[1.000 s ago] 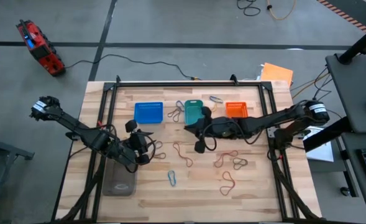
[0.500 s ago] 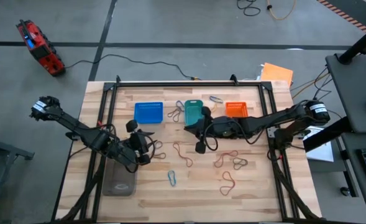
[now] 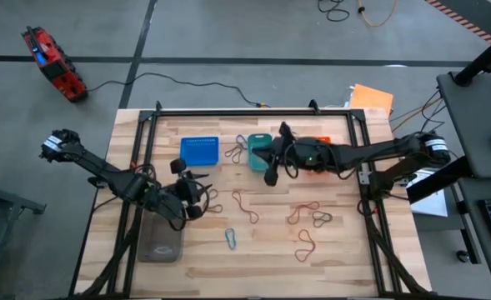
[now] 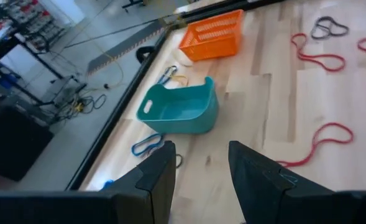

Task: Sort rubber bands into baskets
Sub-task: Put the bottom right yellow rubber band into the green bin

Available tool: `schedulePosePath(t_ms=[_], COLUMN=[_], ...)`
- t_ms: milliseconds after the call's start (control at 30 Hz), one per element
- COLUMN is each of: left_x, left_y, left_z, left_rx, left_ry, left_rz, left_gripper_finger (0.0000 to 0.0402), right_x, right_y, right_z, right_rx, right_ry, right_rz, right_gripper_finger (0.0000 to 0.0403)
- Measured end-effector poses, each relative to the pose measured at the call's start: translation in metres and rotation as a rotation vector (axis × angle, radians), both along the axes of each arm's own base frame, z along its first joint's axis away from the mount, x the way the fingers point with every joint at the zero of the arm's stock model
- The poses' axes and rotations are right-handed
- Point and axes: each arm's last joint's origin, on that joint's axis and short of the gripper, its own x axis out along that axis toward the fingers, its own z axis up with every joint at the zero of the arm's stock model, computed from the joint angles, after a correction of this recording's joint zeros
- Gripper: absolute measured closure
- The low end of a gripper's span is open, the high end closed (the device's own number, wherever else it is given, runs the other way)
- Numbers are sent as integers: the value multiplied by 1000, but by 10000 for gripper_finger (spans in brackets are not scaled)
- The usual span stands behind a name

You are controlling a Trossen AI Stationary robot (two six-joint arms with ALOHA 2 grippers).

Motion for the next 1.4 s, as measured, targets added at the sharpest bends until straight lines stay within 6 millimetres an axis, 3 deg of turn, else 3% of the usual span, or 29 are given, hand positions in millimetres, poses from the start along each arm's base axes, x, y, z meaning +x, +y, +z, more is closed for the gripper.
schedulePosePath(t_ms=[333,467,567,667,967,1400], left_x=[-1,1,5,8,11,9], left_y=[15,30,34,31,35,37], left_z=[7,20,33,33,11,6], left_rx=[106,-19,-205,-287,-244,-161], left_ry=[78,15,-117,-193,-195,-165], left_rz=[-68,-175,-366,-492,-358,-338], left_gripper_finger=[269,269,269,269,269,269], right_x=[-4,-5,-10,-19,-30,-28], right_y=[-42,-50,-48,-40,-15,-17], right_z=[4,7,6,4,-6,-8], right_rx=[32,55,60,78,159,157], right_ry=[11,39,96,180,267,266], right_rz=[-137,-165,-142,-126,-85,-96], right_gripper_finger=[391,391,391,391,391,391])
